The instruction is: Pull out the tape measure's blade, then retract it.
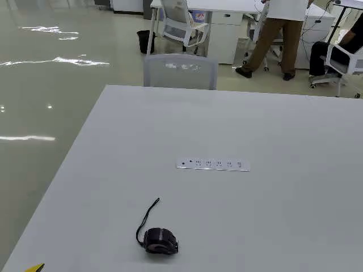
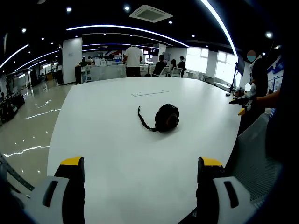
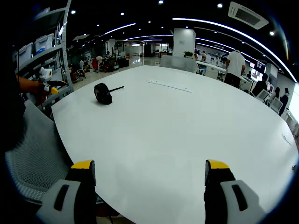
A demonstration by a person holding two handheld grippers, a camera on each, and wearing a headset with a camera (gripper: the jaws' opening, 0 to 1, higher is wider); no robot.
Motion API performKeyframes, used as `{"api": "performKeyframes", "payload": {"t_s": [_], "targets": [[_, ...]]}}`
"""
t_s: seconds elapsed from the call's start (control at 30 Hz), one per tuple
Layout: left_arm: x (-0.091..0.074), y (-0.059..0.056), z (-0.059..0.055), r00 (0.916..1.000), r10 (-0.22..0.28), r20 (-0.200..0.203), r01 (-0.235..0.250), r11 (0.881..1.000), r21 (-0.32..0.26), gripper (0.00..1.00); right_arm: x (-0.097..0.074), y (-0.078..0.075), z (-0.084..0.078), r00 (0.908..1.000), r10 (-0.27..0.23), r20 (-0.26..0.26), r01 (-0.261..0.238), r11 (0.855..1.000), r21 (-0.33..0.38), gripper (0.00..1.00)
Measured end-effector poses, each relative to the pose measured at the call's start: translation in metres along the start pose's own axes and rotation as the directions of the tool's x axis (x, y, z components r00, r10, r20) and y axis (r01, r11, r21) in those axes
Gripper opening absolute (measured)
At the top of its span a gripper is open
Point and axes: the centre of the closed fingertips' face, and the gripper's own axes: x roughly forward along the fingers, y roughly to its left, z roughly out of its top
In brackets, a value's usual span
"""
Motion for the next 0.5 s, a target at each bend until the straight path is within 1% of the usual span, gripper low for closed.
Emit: {"api": "performKeyframes", "payload": {"t_s": [0.07, 0.13, 0.2, 0.27, 0.4, 0.43, 0.5], "targets": [[-0.0005, -0.0002, -0.0005, 1.0000, 0.000, 0.001, 0.000, 1.000, -0.002, 0.99, -0.0001, 0.0005, -0.0012, 1.0000, 0.008, -0.001, -0.008, 1.000, 0.001, 1.00], [-0.0013, 0.0010, -0.0029, 1.0000, 0.001, 0.003, -0.001, 1.000, -0.002, 0.99, -0.0003, -0.0012, -0.0031, 1.0000, 0.005, -0.004, -0.005, 1.000, -0.002, 1.00], [-0.0028, -0.0031, -0.0007, 1.0000, -0.001, 0.003, 0.001, 1.000, -0.002, 0.99, -0.0011, -0.0011, -0.0019, 1.0000, 0.004, -0.002, -0.004, 1.000, -0.001, 1.00], [-0.0028, -0.0020, 0.0001, 1.0000, 0.000, 0.001, 0.000, 1.000, 0.002, 0.99, -0.0016, -0.0013, -0.0012, 1.0000, 0.002, -0.001, -0.002, 1.000, -0.002, 1.00], [-0.0049, 0.0014, -0.0022, 1.0000, 0.006, 0.002, -0.006, 1.000, 0.000, 0.99, -0.0027, -0.0001, 0.0004, 1.0000, 0.002, 0.001, -0.002, 1.000, -0.002, 1.00], [-0.0062, -0.0025, 0.0009, 1.0000, 0.007, 0.001, -0.007, 1.000, -0.001, 0.99, -0.0031, 0.0006, 0.0009, 1.0000, 0.002, 0.001, -0.002, 1.000, -0.002, 1.00], [-0.0068, -0.0031, 0.0016, 1.0000, 0.009, 0.001, -0.009, 1.000, 0.002, 0.99, -0.0038, 0.0017, 0.0016, 1.0000, 0.003, 0.001, -0.003, 1.000, -0.003, 1.00]]}}
